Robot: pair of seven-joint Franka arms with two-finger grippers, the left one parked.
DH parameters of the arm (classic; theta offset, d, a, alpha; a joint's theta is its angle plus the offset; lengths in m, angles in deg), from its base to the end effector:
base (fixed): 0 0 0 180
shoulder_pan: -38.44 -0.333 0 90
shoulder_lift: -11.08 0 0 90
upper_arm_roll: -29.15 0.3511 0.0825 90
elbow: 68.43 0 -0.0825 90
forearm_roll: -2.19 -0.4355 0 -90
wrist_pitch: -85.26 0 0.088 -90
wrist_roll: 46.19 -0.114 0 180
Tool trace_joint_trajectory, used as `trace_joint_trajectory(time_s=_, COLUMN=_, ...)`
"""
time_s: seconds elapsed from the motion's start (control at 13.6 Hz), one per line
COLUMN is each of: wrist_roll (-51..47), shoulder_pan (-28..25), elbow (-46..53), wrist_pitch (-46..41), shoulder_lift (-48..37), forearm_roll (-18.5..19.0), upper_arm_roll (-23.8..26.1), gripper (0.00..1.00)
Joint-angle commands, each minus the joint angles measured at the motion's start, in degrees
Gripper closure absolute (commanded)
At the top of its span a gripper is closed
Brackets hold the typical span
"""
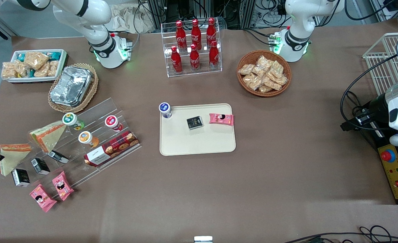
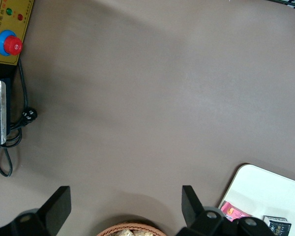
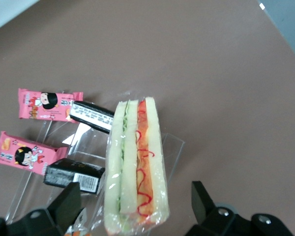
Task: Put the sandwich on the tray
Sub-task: 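Close the right gripper on the plastic-wrapped cucumber sandwich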
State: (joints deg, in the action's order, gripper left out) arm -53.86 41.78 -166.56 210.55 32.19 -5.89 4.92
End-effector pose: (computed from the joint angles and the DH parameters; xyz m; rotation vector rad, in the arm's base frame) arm 0.6553 -0.3024 0.4063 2.9220 -0.9895 0.2071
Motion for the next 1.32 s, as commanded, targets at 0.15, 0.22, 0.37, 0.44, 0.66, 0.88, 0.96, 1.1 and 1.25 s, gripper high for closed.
trace_joint_trajectory(time_s=0.15, wrist_roll=0.8, shoulder_pan=-0.5, elbow=-1.9, wrist_pitch=3.0, shoulder_lift=1.4, forearm_roll=-3.8, upper_arm_roll=-0.2, gripper=0.01)
trace_joint_trajectory(time_s=0.22, wrist_roll=0.8, shoulder_pan=-0.5, elbow=-2.1, wrist_pitch=3.1, shoulder_lift=1.6, forearm_roll=-4.1, upper_arm_roll=-0.2, gripper=0.01)
trace_joint_trajectory(time_s=0.37, wrist_roll=0.8, shoulder_pan=-0.5, elbow=-2.1, wrist_pitch=3.1, shoulder_lift=1.9, forearm_roll=-5.2, upper_arm_roll=-0.2, gripper=0.03)
trace_joint_trajectory(time_s=0.44, wrist_roll=0.8, shoulder_pan=-0.4, elbow=-2.2, wrist_pitch=3.0, shoulder_lift=1.9, forearm_roll=-5.3, upper_arm_roll=-0.2, gripper=0.1)
trace_joint_trajectory(time_s=0.66, wrist_roll=3.6, shoulder_pan=-0.3, elbow=-2.2, wrist_pitch=1.7, shoulder_lift=1.8, forearm_roll=-5.2, upper_arm_roll=-0.2, gripper=0.65)
trace_joint_trajectory(time_s=0.88, wrist_roll=6.4, shoulder_pan=0.0, elbow=-2.1, wrist_pitch=0.0, shoulder_lift=1.7, forearm_roll=-5.3, upper_arm_roll=-0.3, gripper=1.0)
trace_joint_trajectory(time_s=0.96, wrist_roll=6.4, shoulder_pan=0.0, elbow=-2.1, wrist_pitch=-0.3, shoulder_lift=1.6, forearm_roll=-5.3, upper_arm_roll=-0.3, gripper=1.0)
trace_joint_trajectory(time_s=1.1, wrist_roll=6.5, shoulder_pan=0.0, elbow=-1.4, wrist_pitch=-2.0, shoulder_lift=1.1, forearm_roll=-5.3, upper_arm_roll=-0.3, gripper=1.0)
trace_joint_trajectory(time_s=1.25, wrist_roll=7.2, shoulder_pan=0.0, elbow=0.0, wrist_pitch=-6.9, shoulder_lift=-0.3, forearm_roll=-5.3, upper_arm_roll=-0.5, gripper=1.0)
